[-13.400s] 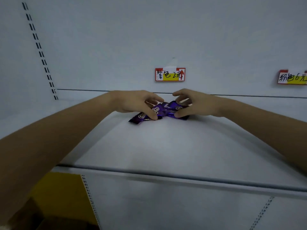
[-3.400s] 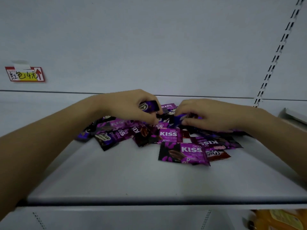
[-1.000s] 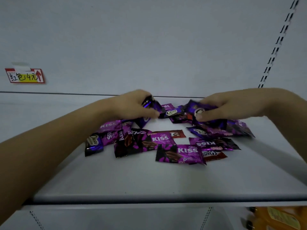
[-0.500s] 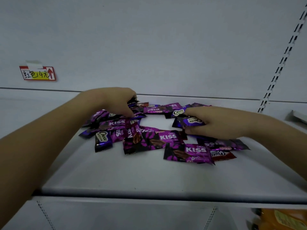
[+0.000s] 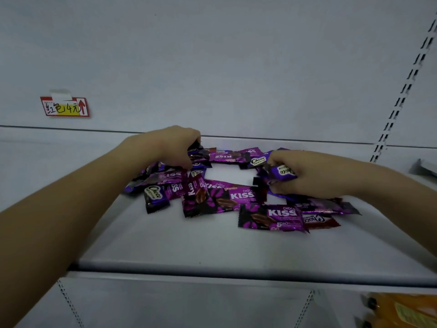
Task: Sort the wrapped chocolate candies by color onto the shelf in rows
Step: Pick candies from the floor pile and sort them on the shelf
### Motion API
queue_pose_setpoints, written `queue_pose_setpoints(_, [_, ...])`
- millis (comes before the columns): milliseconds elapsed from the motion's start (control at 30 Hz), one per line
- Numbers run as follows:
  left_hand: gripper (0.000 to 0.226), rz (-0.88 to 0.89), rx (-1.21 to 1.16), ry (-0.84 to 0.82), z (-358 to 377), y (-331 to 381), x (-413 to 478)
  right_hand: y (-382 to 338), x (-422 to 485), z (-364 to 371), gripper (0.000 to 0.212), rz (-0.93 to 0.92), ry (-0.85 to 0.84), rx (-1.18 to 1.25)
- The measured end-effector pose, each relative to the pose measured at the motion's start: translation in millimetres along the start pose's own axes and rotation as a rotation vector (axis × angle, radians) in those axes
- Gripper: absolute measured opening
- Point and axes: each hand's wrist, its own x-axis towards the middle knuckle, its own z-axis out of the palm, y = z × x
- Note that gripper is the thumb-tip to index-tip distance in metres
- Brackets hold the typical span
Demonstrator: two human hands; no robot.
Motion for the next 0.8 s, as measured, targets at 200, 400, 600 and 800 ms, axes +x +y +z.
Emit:
queue_pose_setpoints(200, [0.042,0.018,0.051,0.004,5,0,4,12,13,4,0.022,0.05,0.195,0.254])
queue_pose_setpoints(400, [0.037,0.037,0.113,0.039,13,-1,8,17,20,8,0.019,0.052,0.157,0.455])
queue_pose_setpoints(600, [0.036,0.11,0.01,0.082,15,6,7,25,24,11,0.026,0.067,0.305,0.568])
queue_pose_setpoints(800, [0.021,0.225,-0.434,0.116,9,24,-1,28,26,10,0.036,0.081,0.342,0.456])
